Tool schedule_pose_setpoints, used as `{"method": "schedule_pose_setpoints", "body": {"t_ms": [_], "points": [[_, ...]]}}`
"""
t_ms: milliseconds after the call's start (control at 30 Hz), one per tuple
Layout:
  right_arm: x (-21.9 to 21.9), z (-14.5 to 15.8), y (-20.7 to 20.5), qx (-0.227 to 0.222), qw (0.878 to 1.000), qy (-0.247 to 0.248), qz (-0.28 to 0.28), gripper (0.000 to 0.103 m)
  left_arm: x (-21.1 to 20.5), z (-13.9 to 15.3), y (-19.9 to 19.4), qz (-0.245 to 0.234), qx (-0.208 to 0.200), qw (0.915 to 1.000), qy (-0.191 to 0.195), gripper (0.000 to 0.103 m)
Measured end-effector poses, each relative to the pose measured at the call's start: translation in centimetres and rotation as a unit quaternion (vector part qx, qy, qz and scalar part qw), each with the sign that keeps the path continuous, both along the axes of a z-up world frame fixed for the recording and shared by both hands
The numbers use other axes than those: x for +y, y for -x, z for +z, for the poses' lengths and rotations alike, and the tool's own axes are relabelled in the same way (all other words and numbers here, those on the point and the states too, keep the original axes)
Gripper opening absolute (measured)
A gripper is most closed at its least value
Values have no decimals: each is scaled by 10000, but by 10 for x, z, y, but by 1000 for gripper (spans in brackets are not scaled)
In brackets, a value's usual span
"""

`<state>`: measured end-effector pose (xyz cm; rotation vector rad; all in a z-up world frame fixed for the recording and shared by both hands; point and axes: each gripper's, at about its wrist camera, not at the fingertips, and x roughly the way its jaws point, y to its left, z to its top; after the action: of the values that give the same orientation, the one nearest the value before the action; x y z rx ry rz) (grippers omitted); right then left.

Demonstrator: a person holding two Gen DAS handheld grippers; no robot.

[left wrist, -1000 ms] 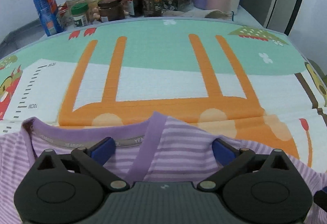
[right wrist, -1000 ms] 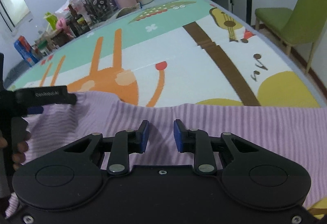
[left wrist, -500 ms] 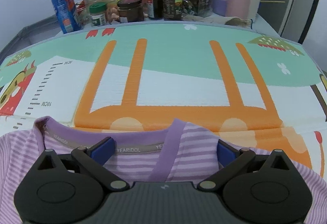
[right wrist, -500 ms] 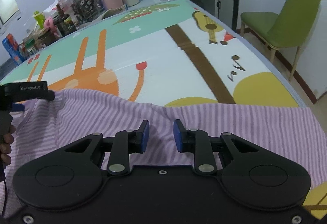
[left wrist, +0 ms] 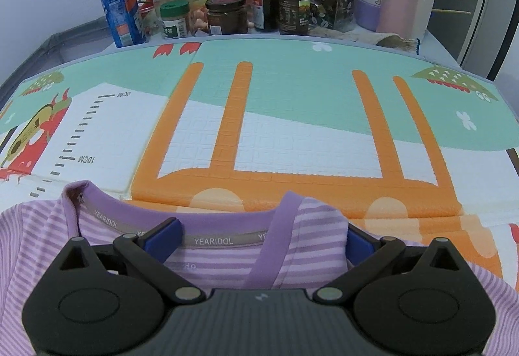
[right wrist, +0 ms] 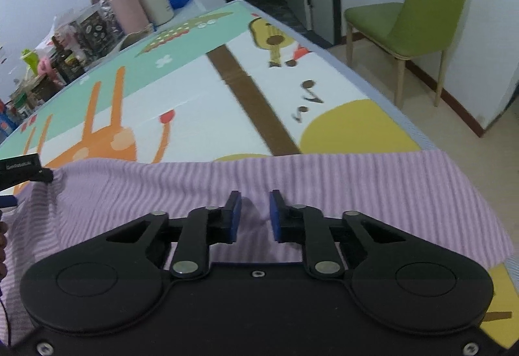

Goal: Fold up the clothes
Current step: 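Pull the left tool back from the collar over the shirt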

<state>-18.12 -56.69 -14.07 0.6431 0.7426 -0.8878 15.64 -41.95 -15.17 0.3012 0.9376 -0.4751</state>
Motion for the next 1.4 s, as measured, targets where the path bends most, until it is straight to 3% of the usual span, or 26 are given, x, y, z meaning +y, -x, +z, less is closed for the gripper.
{"method": "schedule_pose_setpoints", "body": {"t_ms": [67, 167, 233, 533, 767, 1067, 1400], "points": [[0, 0, 4, 180, 9996, 119, -190, 17, 2, 3, -1, -70, 99, 9999, 48, 100], [-5, 1, 13, 16, 9997, 9, -235, 17, 9, 13, 0, -139, 269, 9991, 312, 92], [-4, 5, 13, -39, 9997, 5, -240, 18, 14, 23, 1, -152, 317, 9982, 492, 92], [20, 43, 1, -577, 9976, 270, 286, 20, 43, 66, 17, -139, -198, 9989, 406, 91], [38, 62, -1, -937, 9943, 127, 497, 21, 106, 97, 20, 403, -295, 9980, 378, 92], [78, 86, -18, -1286, 9851, -19, 1139, 23, 207, 137, 28, 1253, -418, 9911, 189, 94], [151, 137, -38, -1439, 9750, 243, 1677, 23, 298, 173, 42, 1489, -486, 9869, 387, 94]]}}
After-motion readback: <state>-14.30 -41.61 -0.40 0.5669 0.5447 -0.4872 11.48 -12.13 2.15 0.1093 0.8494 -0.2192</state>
